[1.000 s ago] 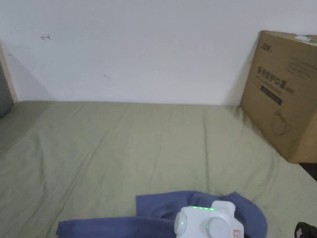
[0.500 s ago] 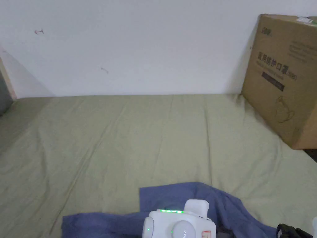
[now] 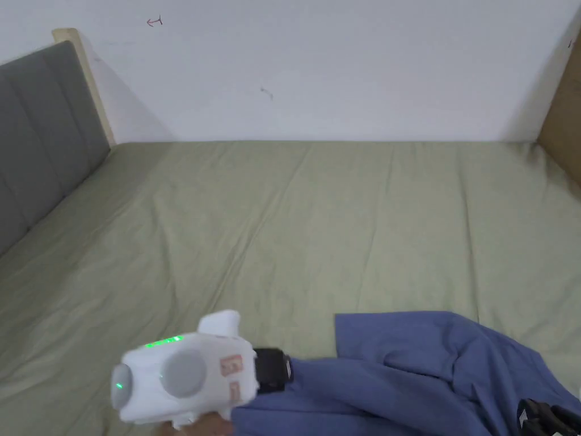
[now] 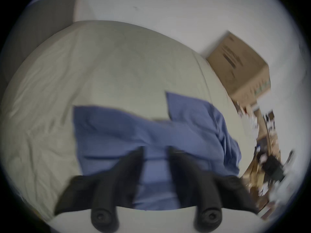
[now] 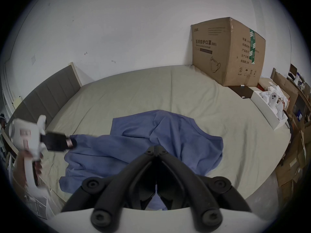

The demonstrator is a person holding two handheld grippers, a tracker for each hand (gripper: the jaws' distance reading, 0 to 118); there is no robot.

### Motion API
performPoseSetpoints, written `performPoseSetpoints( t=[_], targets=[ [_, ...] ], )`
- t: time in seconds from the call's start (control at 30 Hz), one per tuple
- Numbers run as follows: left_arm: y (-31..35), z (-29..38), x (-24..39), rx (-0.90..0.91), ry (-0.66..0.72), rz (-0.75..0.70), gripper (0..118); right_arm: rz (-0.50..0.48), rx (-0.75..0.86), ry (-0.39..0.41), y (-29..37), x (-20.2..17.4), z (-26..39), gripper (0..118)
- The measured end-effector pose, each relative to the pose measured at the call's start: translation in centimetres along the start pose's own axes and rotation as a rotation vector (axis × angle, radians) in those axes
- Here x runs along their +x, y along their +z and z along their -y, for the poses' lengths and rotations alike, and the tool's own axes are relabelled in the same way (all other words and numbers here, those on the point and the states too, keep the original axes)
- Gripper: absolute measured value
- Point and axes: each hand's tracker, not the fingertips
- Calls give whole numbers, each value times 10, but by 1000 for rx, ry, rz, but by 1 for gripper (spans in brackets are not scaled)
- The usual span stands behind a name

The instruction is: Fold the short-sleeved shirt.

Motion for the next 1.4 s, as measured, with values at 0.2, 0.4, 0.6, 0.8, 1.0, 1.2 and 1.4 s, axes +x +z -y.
performPoseSetpoints(
  t=[0.2, 0.4, 0.6, 0.8, 1.0, 1.2, 1.4],
  targets=[
    [-34, -55, -50, -35, -4, -238, 110, -2, -58, -4, -27, -2, 8, 0],
    [-94, -35, -57, -193, -70, -324, 80, 6, -110, 3, -42, 2, 15, 0],
    [-87, -33, -39, -128, -128, -342, 6, -2, -135, -12, -50, 15, 10, 0],
    [-57, -39, -36, -72, -104, -294, 6, -158, -146, 21, -95, 36, -61, 0],
    [-29, -37, -24, -27, -167, -250, 6, -218, -313, 133, -210, 40, -140, 79],
    [-28, -38, -22, -17, -168, -237, 6, -124, -542, 269, -320, 26, -139, 79],
    [-32, -37, -28, -24, -168, -238, 6, -115, -582, 300, -330, 22, -139, 57]
  ],
)
